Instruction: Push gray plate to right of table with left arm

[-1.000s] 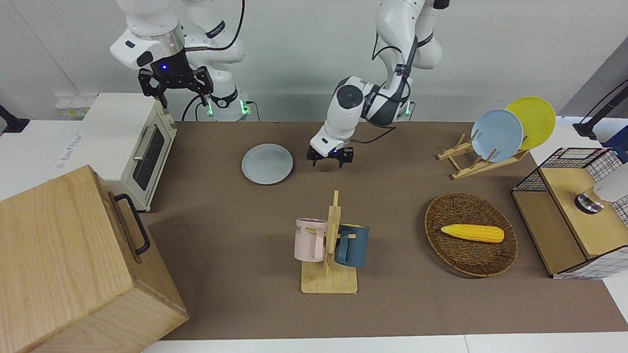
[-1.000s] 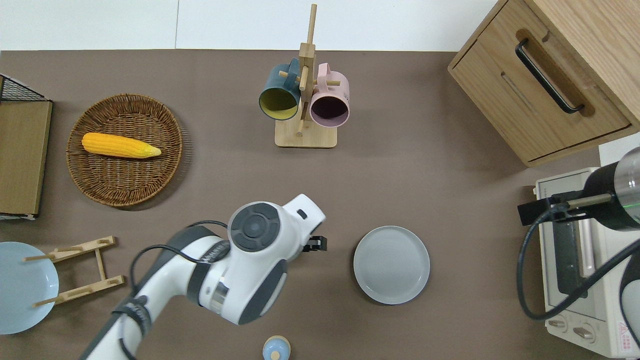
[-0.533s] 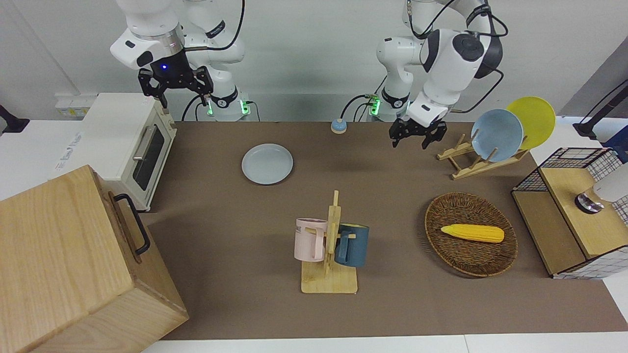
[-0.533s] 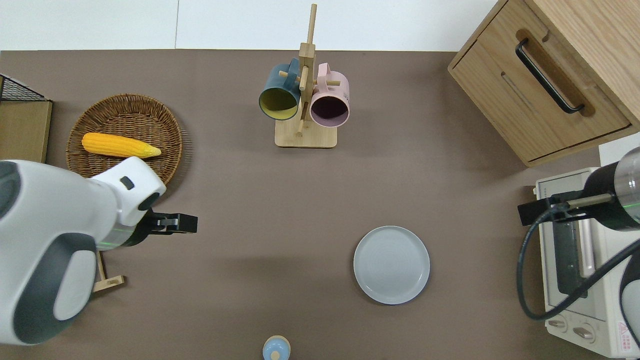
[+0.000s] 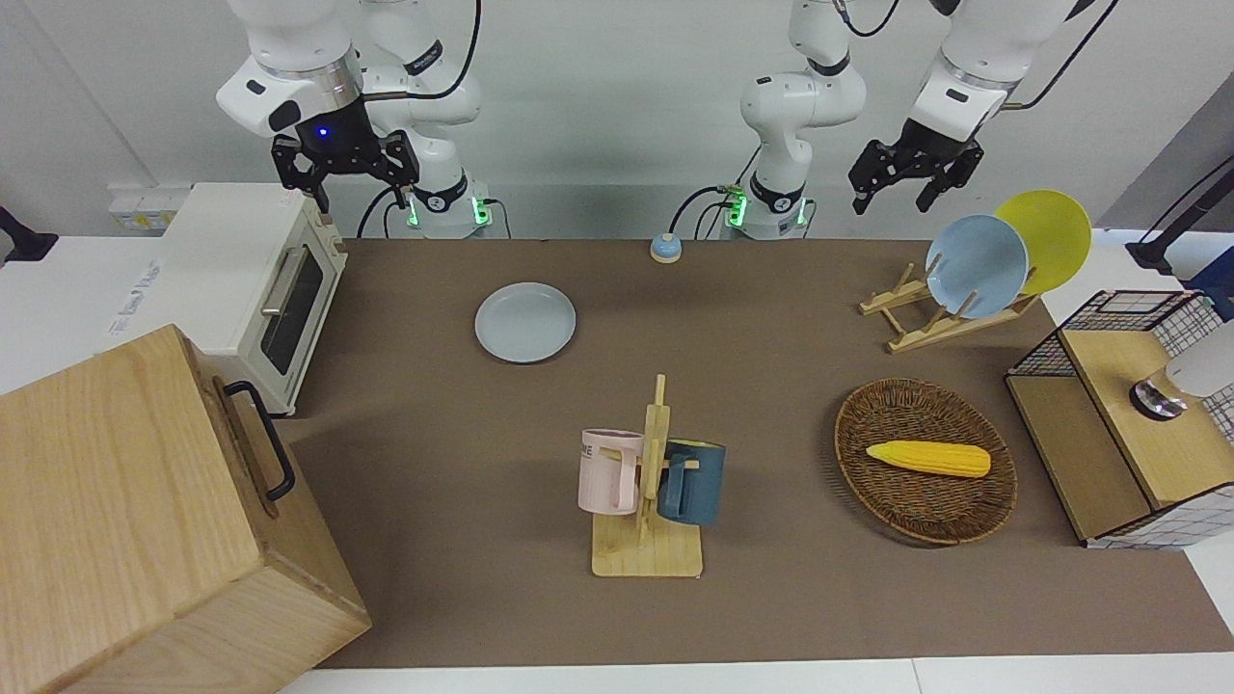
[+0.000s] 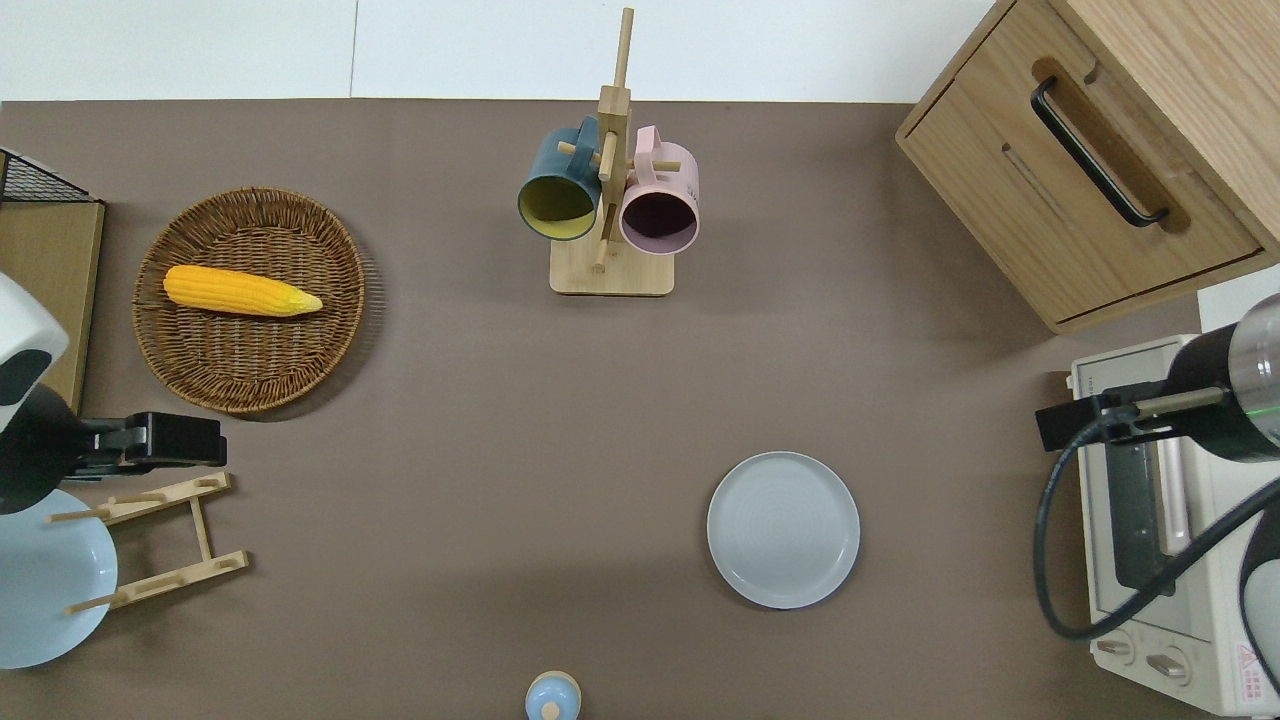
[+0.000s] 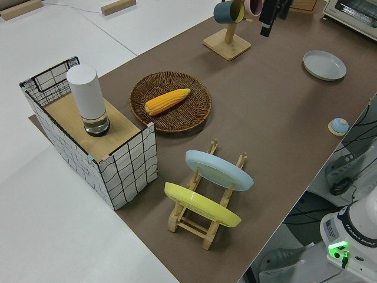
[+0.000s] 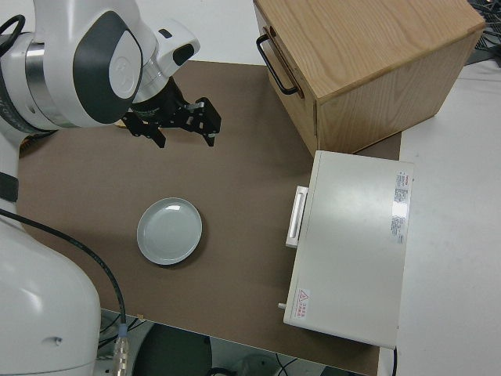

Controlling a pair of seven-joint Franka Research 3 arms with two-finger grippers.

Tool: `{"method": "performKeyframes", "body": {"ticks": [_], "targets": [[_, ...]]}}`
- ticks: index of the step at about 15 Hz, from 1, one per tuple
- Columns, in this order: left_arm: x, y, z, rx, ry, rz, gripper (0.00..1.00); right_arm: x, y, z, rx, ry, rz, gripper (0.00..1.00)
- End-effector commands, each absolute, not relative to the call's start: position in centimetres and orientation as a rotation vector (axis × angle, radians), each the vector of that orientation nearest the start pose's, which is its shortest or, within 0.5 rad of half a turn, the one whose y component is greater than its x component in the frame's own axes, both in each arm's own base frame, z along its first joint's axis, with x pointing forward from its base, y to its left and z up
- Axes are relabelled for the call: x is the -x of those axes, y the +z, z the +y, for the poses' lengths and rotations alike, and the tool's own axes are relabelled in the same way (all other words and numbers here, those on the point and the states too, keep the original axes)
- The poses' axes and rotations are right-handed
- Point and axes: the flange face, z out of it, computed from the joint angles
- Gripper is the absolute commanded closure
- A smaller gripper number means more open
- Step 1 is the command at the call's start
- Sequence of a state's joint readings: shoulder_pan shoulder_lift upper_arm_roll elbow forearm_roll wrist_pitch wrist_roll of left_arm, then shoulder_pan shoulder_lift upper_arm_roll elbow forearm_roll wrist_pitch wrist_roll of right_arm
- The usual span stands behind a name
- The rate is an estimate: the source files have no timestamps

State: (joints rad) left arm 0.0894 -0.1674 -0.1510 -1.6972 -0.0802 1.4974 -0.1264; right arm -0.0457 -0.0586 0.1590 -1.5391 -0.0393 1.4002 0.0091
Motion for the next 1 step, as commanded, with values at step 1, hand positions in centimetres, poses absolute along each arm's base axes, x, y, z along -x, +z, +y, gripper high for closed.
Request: {"method": "performKeyframes", "body": {"ticks": [1], "targets": [[-49.63,64.89,-4.74,3.167,0.069,-0.119,0.0,-51.05,65.86,5.54,3.189,0.134,-0.164,0.005]]}}
